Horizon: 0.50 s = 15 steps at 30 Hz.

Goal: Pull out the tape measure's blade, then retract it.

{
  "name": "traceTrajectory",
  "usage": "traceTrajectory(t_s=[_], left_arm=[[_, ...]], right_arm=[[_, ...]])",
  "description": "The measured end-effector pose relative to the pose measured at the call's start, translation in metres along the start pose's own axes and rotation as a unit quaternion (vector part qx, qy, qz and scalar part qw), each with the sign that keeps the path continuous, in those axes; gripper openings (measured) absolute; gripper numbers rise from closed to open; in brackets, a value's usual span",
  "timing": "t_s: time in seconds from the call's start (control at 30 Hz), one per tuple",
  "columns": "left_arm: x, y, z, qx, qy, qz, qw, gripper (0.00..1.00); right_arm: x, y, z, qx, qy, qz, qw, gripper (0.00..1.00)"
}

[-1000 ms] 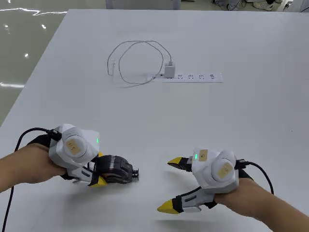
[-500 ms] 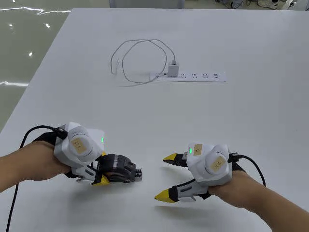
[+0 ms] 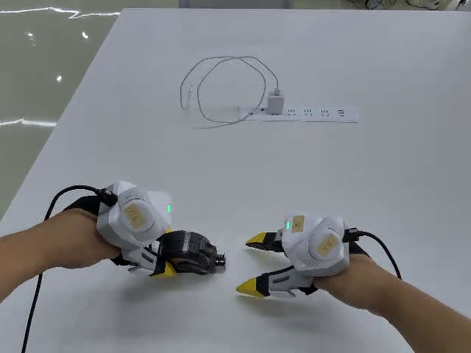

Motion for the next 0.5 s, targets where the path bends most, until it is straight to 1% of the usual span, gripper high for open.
traceTrajectory(t_s=[0.33, 0.5], left_arm=[[0.000, 0.000, 0.000, 0.000, -0.001, -0.003, 1.0000, 0.28], [0.000, 0.000, 0.000, -0.001, -0.001, -0.003, 1.0000, 0.28]], right_arm=[[0.004, -0.004, 0.011, 0.004, -0.013, -0.007, 0.9999, 0.35], [0.003, -0.004, 0.017, 0.004, -0.020, -0.012, 0.9997, 0.33]])
Point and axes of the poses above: the centre of the closed fingertips' face, and the gripper's own axes: z roughly forward along the fingers, x roughly to its right, y roughly out of its underside, the point moved 2 cm from there along -z, roughly backward along the fingers, and after that the axes turned 9 degrees about x, right-handed, at the moved point
